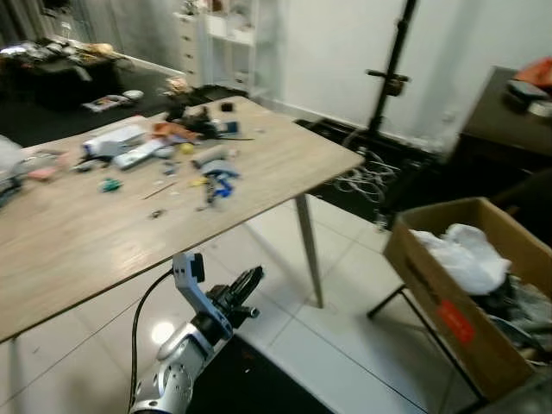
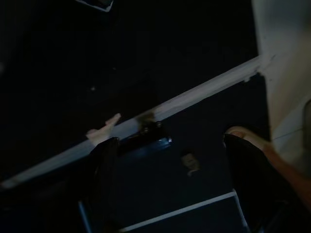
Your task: Picking trash to rubbish bin
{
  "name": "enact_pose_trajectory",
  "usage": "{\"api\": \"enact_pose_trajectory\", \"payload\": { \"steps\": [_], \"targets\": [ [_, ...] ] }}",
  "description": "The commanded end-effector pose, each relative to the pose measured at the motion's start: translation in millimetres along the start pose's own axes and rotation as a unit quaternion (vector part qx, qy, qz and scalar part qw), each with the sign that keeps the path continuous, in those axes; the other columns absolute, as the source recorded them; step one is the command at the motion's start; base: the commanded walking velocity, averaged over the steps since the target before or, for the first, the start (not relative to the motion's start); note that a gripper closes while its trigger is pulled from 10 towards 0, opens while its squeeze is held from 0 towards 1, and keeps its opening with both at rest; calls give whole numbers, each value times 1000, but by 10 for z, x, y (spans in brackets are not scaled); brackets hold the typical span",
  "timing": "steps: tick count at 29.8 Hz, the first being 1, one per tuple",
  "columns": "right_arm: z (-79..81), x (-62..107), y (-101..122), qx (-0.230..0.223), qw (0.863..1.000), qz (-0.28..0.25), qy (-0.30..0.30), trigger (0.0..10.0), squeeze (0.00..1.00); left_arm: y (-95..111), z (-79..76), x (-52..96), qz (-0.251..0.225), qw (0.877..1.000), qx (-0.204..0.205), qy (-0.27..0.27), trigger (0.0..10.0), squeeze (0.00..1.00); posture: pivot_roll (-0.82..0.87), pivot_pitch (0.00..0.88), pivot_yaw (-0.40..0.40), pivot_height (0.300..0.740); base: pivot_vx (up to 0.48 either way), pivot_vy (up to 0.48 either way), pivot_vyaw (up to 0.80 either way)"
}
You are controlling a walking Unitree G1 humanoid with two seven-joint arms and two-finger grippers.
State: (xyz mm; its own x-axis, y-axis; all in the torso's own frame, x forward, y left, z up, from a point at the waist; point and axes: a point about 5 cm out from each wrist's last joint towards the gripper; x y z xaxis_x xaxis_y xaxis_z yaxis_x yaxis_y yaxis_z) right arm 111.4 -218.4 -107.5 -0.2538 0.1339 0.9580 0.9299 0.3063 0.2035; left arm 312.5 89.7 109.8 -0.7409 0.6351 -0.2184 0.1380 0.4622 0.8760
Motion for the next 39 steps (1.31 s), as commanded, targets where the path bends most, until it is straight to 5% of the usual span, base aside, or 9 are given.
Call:
{"api": "enact_pose_trajectory", "payload": {
  "steps": [1, 33, 39],
  "targets": [
    [63, -2, -64, 5, 1000, 11, 9, 10000, 0, 1, -27, -42, 2, 1000, -10, -6, 10000, 0, -136, 107, 55, 740, 0, 0, -781],
    [70, -2, -74, -11, 1000, 8, 7, 10000, 0, -145, -54, -116, 38, 999, -31, -15, 10000, 0, -160, 107, 71, 740, 0, 0, -787],
    [73, -2, -60, -9, 1000, 2, 7, 10000, 0, -169, -78, -128, 47, 998, -37, -28, 10000, 0, -164, 101, 71, 740, 0, 0, 0]
  ]
}}
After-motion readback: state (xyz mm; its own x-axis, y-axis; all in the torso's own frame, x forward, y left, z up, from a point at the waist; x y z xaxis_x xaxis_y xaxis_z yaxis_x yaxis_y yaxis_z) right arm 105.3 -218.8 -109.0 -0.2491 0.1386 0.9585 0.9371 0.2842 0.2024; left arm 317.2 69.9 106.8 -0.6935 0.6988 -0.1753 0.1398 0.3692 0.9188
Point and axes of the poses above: a point about 5 cm out from each wrist's last joint towards the gripper, its own x axis pointing back from the gripper into the wrist, its own y axis along the axis of the wrist's last joint, z = x × y, and after that the axes turned 11 degrees about -x, right-handed
